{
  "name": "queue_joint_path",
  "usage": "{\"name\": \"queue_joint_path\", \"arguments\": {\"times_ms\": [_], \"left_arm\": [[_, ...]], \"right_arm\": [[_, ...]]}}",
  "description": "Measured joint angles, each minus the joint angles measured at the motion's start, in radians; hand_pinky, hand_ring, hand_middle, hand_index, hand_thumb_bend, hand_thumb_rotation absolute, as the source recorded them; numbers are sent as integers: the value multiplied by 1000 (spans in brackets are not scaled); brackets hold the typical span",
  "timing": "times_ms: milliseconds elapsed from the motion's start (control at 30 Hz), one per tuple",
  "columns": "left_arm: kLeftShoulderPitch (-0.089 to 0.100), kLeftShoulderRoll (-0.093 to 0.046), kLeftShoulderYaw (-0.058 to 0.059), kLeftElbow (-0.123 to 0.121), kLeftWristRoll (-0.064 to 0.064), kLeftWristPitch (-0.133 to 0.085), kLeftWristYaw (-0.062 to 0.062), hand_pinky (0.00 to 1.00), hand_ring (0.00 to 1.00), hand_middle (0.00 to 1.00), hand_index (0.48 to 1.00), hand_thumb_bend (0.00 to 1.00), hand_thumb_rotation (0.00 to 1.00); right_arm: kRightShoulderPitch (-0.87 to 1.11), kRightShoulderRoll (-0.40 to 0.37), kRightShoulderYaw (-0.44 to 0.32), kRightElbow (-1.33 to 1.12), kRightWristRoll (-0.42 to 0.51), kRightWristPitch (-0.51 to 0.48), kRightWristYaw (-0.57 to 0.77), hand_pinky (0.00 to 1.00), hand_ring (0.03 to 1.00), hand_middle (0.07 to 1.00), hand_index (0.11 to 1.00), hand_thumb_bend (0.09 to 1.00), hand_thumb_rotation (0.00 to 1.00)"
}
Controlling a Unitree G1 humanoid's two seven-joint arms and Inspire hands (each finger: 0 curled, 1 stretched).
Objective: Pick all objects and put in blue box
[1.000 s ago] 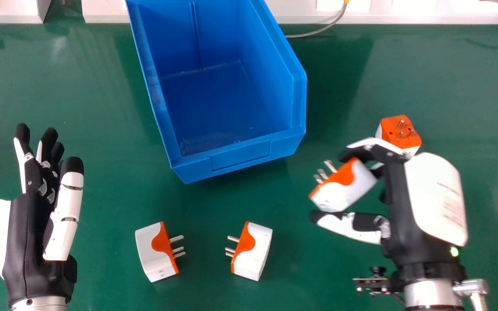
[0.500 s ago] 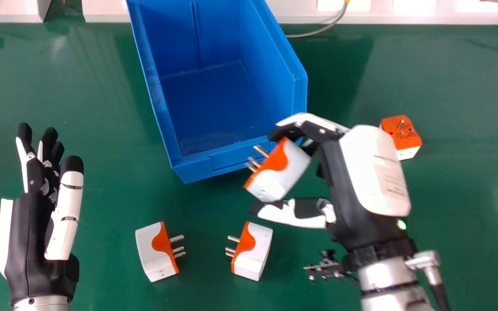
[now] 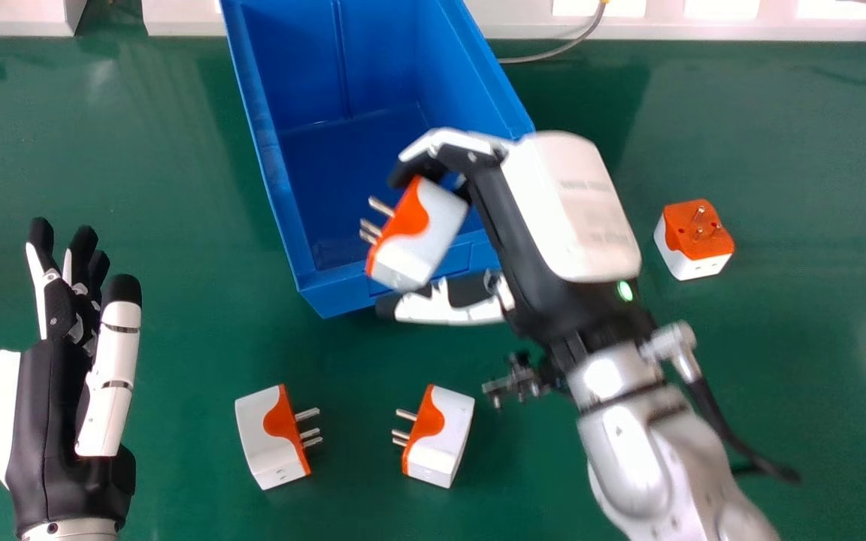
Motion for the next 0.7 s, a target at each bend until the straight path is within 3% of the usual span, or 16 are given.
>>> {"name": "queue_joint_path", "arguments": {"times_ms": [300, 567, 700], "left_arm": [[5, -1, -3, -2, 1, -2, 0, 996, 985, 982, 969, 384, 703], [37, -8, -9, -18, 23, -1, 3, 995, 989, 988, 976, 360, 751], [39, -10, -9, -18, 29, -3, 4, 995, 986, 981, 969, 396, 760]], "right_arm": [[-262, 24, 1, 233, 6, 2, -5, 252, 405, 516, 540, 484, 0], [-487, 52, 5, 507, 4, -16, -65, 264, 420, 529, 534, 486, 0], [-584, 76, 14, 627, 7, 12, -62, 275, 431, 546, 515, 488, 0]]}}
